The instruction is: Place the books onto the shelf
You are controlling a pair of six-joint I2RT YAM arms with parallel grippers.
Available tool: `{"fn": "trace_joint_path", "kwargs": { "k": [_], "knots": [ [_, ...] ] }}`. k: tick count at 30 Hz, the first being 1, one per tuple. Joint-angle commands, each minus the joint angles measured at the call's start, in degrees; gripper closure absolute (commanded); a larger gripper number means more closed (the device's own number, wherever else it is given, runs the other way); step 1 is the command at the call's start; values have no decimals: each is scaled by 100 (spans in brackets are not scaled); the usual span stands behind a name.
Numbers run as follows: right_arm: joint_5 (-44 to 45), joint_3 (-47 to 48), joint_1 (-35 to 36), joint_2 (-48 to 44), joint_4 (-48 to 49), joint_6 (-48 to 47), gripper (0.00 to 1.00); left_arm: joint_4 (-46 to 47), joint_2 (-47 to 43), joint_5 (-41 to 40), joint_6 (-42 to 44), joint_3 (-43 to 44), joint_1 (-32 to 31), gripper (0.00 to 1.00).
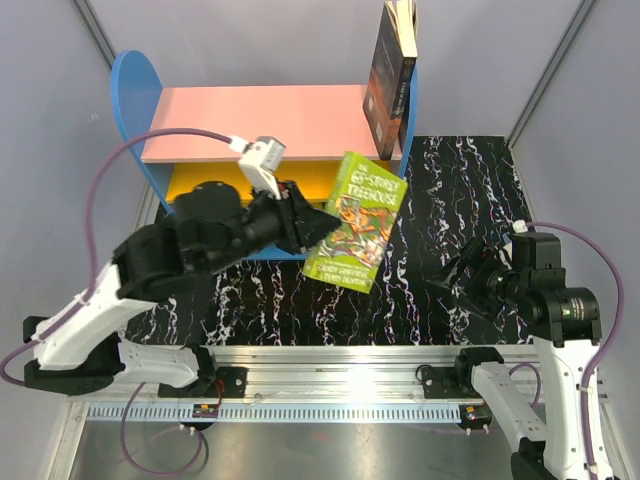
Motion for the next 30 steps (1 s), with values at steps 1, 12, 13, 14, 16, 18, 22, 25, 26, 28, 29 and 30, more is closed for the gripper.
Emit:
{"fn": "trace_joint_path", "kwargs": {
  "k": [1, 12, 13, 14, 16, 18, 22, 25, 26, 28, 29, 30],
  "knots": [
    [570, 274, 7, 3, -641, -444, 7, -733, 60, -1388, 1147, 1004, -186, 100],
    [588, 221, 7, 179, -554, -725, 6, 1659, 1045, -4339, 5064, 2512, -1037, 100],
    [588, 213, 7, 196, -545, -752, 6, 3222, 1089, -4603, 5678, 2344, -1091, 100],
    [597, 212, -1, 223, -553, -769, 6, 4021, 1272, -4841, 6928, 2168, -1126, 100],
    [649, 221, 7, 223, -553, -787, 6, 6325, 1492, -4817, 8104, 1825, -1100, 100],
    [720, 239, 7, 223, -562, -822, 6, 7023, 1940, -4510, 9022, 1963, -987, 100],
    [773, 239, 7, 232, -632, -866, 6, 8216, 2512, -4018, 9217, 2351, -591, 100],
    [860, 239, 7, 232, -685, -901, 6, 9156, 2785, -3737, 9375, 2272, -292, 100],
    [878, 221, 7, 214, -703, -919, 6, 9205, 2847, -3632, 9384, 2280, -152, 100],
    [948, 186, 7, 162, -729, -919, 6, 9545, 2961, -3517, 9314, 2211, -19, 100],
    [966, 125, 7, 144, -747, -910, 6, 9548, 2988, -3429, 9253, 2167, 103, 100],
    [966, 98, 7, 135, -756, -910, 6, 9592, 3023, -3376, 9218, 2088, 165, 100]
  ]
}}
